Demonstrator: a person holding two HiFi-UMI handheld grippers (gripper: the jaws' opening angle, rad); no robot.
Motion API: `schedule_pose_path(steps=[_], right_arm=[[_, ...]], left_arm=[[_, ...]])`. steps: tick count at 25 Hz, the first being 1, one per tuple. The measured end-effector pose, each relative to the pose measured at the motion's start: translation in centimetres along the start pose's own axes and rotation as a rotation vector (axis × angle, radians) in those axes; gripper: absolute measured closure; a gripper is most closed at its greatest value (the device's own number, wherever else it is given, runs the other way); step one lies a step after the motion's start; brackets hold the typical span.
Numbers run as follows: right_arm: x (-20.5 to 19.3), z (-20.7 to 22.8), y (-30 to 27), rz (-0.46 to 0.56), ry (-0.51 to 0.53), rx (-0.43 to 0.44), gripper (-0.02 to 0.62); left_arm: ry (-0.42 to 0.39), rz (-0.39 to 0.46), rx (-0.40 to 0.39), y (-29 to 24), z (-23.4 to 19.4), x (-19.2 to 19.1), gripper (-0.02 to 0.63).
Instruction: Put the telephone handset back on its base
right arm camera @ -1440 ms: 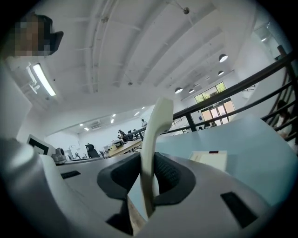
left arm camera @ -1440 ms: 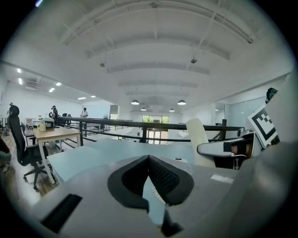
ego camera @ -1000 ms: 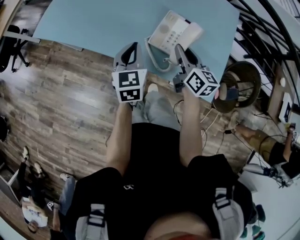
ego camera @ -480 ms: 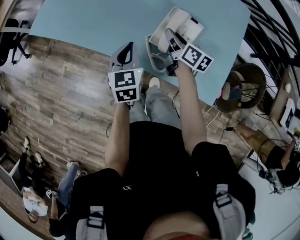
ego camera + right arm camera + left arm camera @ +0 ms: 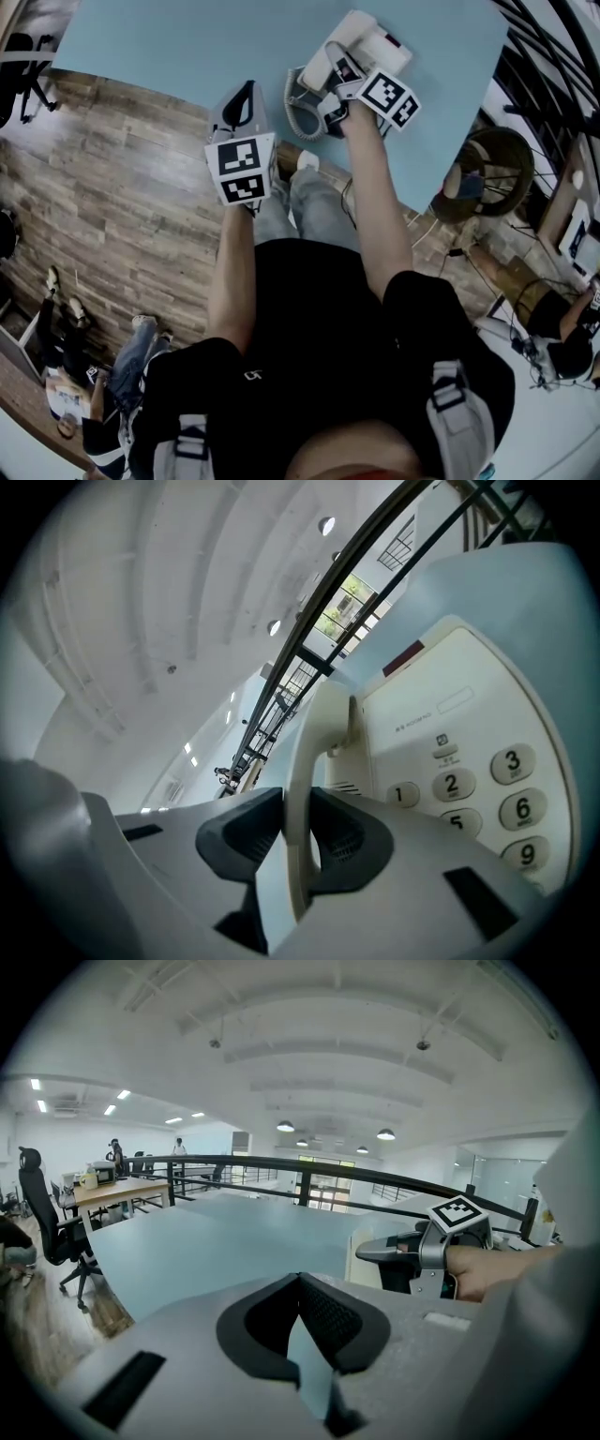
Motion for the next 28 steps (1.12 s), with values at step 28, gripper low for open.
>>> schedule_pose_path(steps=[28], right_arm=[[5.2,-5.2,5.5,0.075,0.363,-0.186,0.588]], left_arm=[[0.014,0.144,-0.041,1.8,2.0,6.6,0.607]])
Point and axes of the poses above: the fingertips, and each gripper's own axes: y backward along the fingers, z to its right, x out of its top, the point moved 2 cm from there along y, backward along the fingers, and after that the axes turned 11 degrees about x, right-handed, at the moved point
